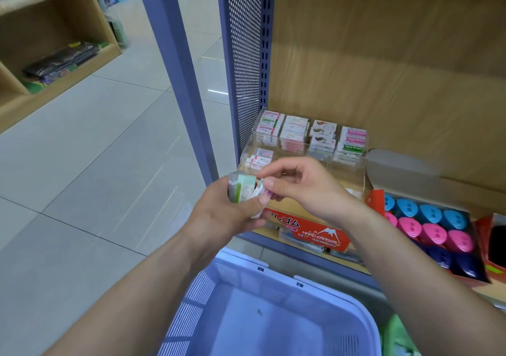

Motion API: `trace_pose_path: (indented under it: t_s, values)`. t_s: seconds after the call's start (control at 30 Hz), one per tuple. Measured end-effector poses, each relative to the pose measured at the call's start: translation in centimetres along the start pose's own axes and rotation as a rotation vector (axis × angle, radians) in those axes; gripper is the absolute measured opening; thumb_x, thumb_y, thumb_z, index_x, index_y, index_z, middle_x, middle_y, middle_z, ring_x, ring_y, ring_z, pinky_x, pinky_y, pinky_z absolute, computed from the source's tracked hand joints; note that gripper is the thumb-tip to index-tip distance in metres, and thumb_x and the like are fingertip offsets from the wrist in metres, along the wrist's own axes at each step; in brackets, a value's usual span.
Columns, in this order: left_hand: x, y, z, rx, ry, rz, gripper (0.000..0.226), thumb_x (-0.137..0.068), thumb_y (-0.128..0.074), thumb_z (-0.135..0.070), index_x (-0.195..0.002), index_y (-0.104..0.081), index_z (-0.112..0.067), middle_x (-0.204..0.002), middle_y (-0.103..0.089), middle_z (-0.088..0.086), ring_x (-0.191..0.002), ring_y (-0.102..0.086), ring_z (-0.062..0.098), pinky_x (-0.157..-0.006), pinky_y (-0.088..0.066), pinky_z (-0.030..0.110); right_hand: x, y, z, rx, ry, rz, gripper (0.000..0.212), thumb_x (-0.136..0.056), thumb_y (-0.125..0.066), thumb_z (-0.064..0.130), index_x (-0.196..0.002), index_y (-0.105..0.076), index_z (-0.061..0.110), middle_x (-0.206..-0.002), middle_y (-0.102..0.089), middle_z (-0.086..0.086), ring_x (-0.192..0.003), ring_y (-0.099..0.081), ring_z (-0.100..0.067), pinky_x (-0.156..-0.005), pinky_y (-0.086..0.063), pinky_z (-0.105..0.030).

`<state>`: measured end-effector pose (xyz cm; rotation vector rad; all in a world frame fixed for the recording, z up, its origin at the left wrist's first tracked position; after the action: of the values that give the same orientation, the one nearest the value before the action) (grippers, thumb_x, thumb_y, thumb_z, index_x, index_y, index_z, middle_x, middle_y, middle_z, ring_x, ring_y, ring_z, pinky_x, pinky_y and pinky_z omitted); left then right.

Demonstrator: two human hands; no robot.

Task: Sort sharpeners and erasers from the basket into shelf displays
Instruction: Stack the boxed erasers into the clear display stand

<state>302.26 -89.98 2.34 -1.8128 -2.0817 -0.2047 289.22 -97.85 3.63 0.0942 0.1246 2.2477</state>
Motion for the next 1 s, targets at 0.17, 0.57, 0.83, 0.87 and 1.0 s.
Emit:
trace_pose_path:
  t_s: [0.17,0.57,0.83,0.87,1.0]
  values:
    - [0.1,0.0,-0.5,0.077,-0.028,-0.013,0.033,-0.088,-0.069,-0.001,-0.120,-0.062,-0.006,-0.101,-0.074,0.013,-0.086,-0.074,0.023,-0.065,-0.058,0.022,1.2,1.2,0.5,-0.048,-0.057,-0.049,0.013,-0.096,-0.062,0.003,-0.106,-0.070,0.003,-0.089,-0.066,-0.013,-0.068,-0.066,-0.016,-0.068,-0.058,-0.026]
    - [0.3,-0.1,1.7,-0.257,0.062,0.069,0.019,-0.101,-0.057,-0.010,-0.120,-0.057,-0.013,-0.091,-0.069,0.004,-0.080,-0.069,0.017,-0.072,-0.058,0.030,6.6,4.7,-4.1,0.070,-0.223,-0.154,0.020,-0.085,-0.075,-0.002,-0.102,-0.073,0.009,-0.090,-0.073,-0.011,-0.077,-0.071,-0.024,-0.079,-0.060,-0.032]
    - [-0.5,-0.2,1.9,-0.542,-0.023,0.009,0.018,-0.097,-0.064,-0.021,-0.113,-0.057,-0.026,-0.096,-0.073,-0.001,-0.081,-0.069,0.014,-0.064,-0.052,0.025,2.5,10.8,-7.7,0.264,-0.206,-0.529,0.017,-0.088,-0.076,0.014,-0.103,-0.072,0.021,-0.090,-0.073,0.000,-0.076,-0.072,-0.017,-0.076,-0.061,-0.038]
    - [-0.7,-0.2,1.8,-0.530,-0.032,-0.013,0.018,-0.096,-0.065,-0.021,-0.112,-0.058,-0.025,-0.095,-0.073,0.000,-0.079,-0.069,0.015,-0.063,-0.052,0.024,1.0,11.0,-7.8,0.313,-0.177,-0.535,0.017,-0.088,-0.076,0.015,-0.104,-0.073,0.021,-0.091,-0.073,0.003,-0.079,-0.071,-0.013,-0.078,-0.060,-0.035]
    - [-1.4,0.4,1.7,-0.447,-0.053,-0.101,0.014,-0.094,-0.068,-0.017,-0.108,-0.066,-0.018,-0.082,-0.073,0.002,-0.070,-0.069,0.013,-0.066,-0.059,0.028,-4.9,10.0,-7.9,0.514,-0.087,-0.491,0.020,-0.090,-0.070,0.015,-0.109,-0.072,0.022,-0.098,-0.069,0.011,-0.087,-0.061,0.002,-0.072,-0.049,-0.015]
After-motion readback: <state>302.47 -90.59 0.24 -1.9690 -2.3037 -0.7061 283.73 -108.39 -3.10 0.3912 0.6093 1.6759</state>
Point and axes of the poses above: each hand's wrist, its own x-axis away from the middle knuckle, its own y-axis out of the back of the hand, z = x × y, the point moved 6 cm from there along -x, towards the middle knuckle
